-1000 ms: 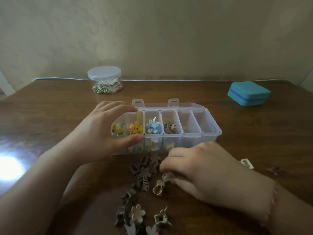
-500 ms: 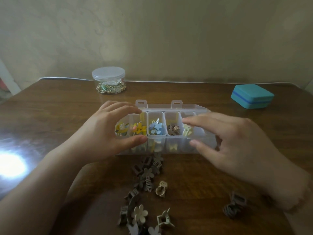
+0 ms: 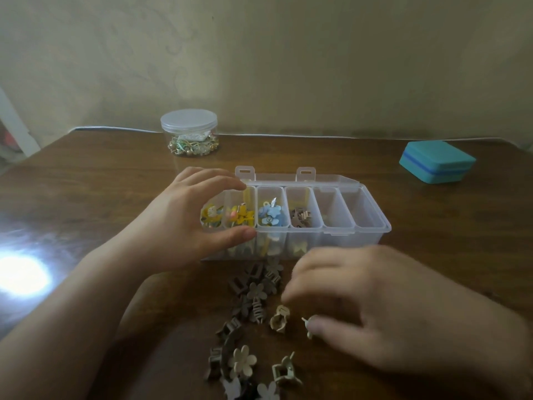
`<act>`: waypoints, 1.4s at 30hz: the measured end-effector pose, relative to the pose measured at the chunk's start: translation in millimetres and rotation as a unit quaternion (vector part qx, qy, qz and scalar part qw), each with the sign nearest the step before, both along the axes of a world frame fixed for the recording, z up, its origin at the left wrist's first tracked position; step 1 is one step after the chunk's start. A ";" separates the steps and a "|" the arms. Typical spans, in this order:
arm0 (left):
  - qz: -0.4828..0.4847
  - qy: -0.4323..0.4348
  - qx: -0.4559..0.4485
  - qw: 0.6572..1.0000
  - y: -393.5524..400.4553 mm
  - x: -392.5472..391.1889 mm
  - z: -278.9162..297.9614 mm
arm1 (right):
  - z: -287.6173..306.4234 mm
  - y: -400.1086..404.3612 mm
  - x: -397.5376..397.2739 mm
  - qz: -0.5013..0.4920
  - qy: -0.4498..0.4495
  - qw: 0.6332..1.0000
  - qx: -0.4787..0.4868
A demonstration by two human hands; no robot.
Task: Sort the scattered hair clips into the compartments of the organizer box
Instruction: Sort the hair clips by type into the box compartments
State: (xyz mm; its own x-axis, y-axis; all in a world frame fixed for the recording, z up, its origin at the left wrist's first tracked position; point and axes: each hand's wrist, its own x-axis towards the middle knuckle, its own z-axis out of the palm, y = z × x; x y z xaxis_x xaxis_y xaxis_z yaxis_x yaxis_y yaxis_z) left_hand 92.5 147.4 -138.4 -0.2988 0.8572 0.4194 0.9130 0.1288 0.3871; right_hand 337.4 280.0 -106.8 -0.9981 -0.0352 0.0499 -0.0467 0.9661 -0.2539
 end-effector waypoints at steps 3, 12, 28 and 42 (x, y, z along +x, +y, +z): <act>0.000 0.002 0.002 1.000 0.1 -0.8 -1.0 | -3.3 -1.5 -2.3 0.040 -0.046 0.998 -0.011; 0.000 -0.001 -0.004 1.000 -0.1 -1.2 -0.9 | 8.5 19.1 -0.6 -0.086 0.272 0.958 -0.040; 0.000 -0.001 -0.003 1.000 0.5 -0.6 -0.6 | -11.8 1.1 -9.7 0.164 -0.016 0.985 0.046; -0.002 -0.001 -0.005 1.000 0.4 -0.1 0.2 | -10.2 39.1 -11.9 -0.216 0.252 0.943 -0.003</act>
